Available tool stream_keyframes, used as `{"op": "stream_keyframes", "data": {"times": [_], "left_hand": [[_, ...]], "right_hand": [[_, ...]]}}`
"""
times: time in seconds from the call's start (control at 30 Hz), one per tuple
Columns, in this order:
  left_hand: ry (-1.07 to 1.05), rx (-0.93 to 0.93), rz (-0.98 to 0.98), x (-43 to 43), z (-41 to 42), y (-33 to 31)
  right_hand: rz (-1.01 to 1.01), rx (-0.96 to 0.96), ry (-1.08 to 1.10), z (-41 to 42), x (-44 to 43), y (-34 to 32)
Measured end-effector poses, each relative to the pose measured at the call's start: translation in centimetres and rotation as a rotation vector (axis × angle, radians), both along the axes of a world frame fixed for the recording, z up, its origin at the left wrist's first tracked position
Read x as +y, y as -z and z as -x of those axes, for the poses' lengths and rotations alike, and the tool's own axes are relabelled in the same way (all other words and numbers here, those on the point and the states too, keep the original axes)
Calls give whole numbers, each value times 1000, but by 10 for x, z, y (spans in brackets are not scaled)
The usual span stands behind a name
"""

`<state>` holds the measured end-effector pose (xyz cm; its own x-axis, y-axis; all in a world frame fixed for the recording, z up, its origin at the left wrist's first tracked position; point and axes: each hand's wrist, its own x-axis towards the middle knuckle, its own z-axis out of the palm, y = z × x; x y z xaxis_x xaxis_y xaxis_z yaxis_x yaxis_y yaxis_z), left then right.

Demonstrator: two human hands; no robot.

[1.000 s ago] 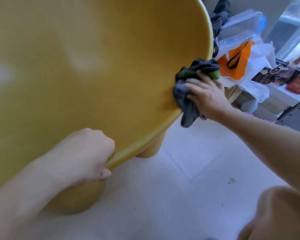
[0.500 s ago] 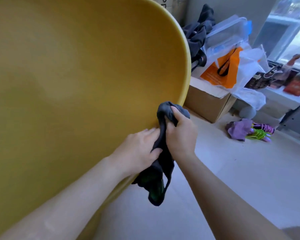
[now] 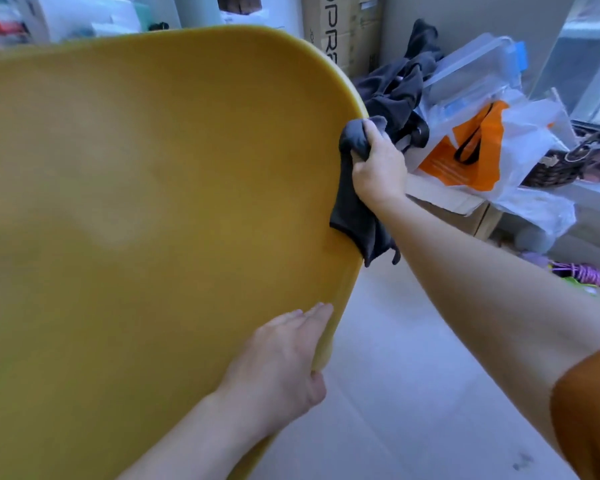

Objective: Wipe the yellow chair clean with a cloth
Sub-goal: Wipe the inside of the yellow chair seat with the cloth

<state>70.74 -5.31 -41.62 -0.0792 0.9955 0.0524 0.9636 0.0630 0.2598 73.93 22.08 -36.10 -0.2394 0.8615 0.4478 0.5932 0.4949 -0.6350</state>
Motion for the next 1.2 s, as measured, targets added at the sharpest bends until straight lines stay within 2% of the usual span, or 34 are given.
{"op": "stream_keyframes", "data": {"times": [0.13, 0.23, 0.37, 0.47, 0.63, 0.8, 0.87, 0.97, 1.1, 1.17, 1.2], "left_hand": [[-85, 49, 53, 31, -3, 2], [-109, 103, 105, 46, -6, 3], [-142, 127, 128, 58, -10, 1], [-160, 188, 149, 76, -13, 1], [-207, 246, 126, 90, -17, 3], [-196, 156, 88, 101, -16, -5], [-138, 147, 156, 95, -14, -16], [-46, 219, 386, 66, -13, -43], [-70, 276, 732, -12, -22, -70], [-101, 342, 743, -47, -35, -69], [-109, 384, 676, -57, -43, -62]], "right_hand": [[14, -130, -15, -32, -53, 42], [-7, -184, -32, -33, -39, 39], [-53, -125, -13, 6, 24, 4], [59, -29, -13, 13, 35, 2], [246, 20, -67, -30, -22, 43], [371, 114, -168, -67, -89, 71], [383, 104, -155, -62, -77, 70], [357, 85, -86, -44, -59, 64], [469, 104, -143, -53, -101, 68], [539, 112, -259, -73, -141, 85], [585, 130, -307, -82, -161, 92]]}}
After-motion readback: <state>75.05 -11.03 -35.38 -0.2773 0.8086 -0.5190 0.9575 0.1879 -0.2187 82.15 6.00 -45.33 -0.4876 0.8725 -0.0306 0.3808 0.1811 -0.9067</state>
